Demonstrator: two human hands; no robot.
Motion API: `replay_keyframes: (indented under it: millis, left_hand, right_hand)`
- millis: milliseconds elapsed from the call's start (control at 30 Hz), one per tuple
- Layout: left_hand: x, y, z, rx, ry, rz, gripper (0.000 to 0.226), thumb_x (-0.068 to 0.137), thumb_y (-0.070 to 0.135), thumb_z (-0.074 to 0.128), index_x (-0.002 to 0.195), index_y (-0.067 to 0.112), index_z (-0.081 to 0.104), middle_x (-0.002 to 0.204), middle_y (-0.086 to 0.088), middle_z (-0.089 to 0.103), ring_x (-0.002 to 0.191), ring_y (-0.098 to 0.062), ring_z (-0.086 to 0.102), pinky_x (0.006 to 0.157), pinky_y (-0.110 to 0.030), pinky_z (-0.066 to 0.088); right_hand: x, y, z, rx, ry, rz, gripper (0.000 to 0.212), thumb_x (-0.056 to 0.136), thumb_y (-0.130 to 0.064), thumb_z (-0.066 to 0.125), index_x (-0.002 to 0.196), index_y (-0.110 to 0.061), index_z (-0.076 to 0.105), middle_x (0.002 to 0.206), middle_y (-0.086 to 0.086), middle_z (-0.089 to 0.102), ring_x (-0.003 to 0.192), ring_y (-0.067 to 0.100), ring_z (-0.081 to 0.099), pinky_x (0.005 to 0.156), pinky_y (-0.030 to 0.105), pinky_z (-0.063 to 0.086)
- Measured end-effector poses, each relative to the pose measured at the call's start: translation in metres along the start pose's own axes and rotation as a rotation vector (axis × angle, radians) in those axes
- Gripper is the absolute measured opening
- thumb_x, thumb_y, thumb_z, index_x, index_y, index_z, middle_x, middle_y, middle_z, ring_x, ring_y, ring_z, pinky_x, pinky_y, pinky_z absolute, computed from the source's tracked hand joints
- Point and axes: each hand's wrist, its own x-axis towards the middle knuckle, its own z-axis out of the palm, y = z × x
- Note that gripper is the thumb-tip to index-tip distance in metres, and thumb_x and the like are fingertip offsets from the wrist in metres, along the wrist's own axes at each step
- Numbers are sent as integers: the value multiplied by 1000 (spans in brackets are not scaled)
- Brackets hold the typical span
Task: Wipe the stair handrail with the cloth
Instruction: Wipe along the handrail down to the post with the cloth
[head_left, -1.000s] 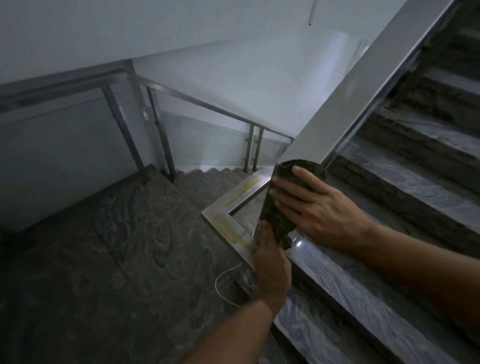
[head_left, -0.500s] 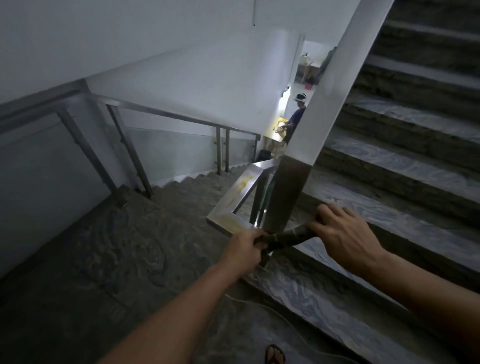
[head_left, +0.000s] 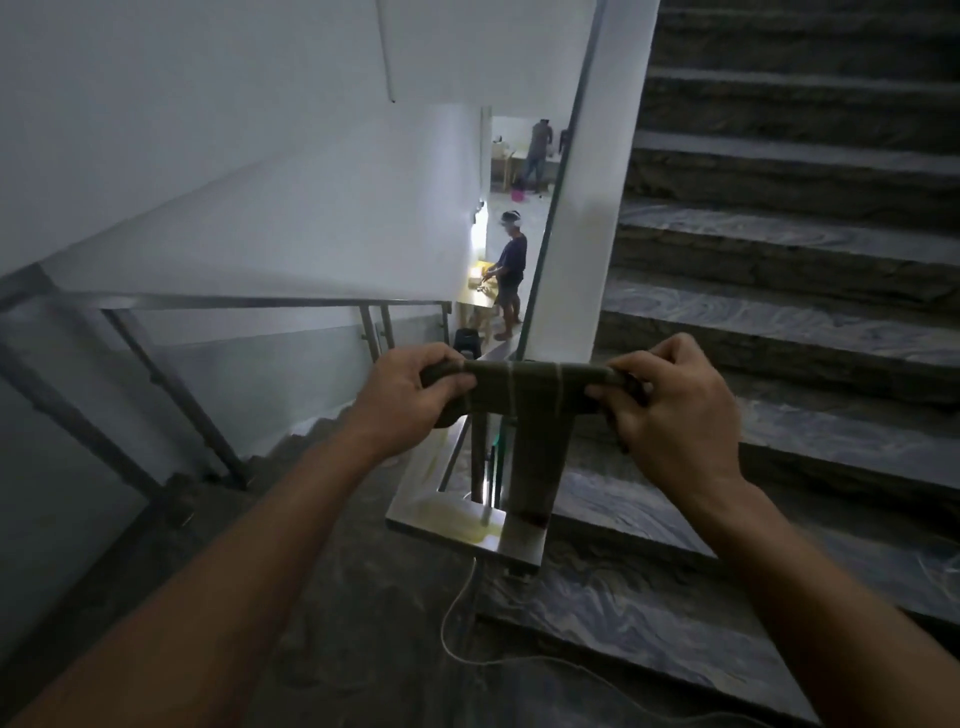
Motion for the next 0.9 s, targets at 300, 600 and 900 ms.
replay_keyframes:
  millis: [300,600,900]
  left_hand:
    - [35,-23,-12,50,-130,75,11,86,10,62,87,21,63,85,-8,65,82,-18,65,71,-29,58]
    - [55,-57,-22,-14,-295,271,9,77,27,72,82,23,66,74,1,66,76,-12,67,63,-14,54]
    - [76,-101,-5,-181,-366,439,9,82,1,67,88,8,70,72,-1,66,64,-1,65,57,-10,50]
  right_hand:
    - [-6,-5,22,87,38,174,20,78,-28,73,94,-15,68,90,-1,47,75,8,44,63,19,40]
    - [-36,-39,75,364,493,347,31,79,-20,71,107,-19,56,108,-4,56,97,1,57,80,16,53]
    - [-34,-68,114,421,586,432,34,92,-28,57,121,-10,59,107,-5,66,105,3,62,89,25,53]
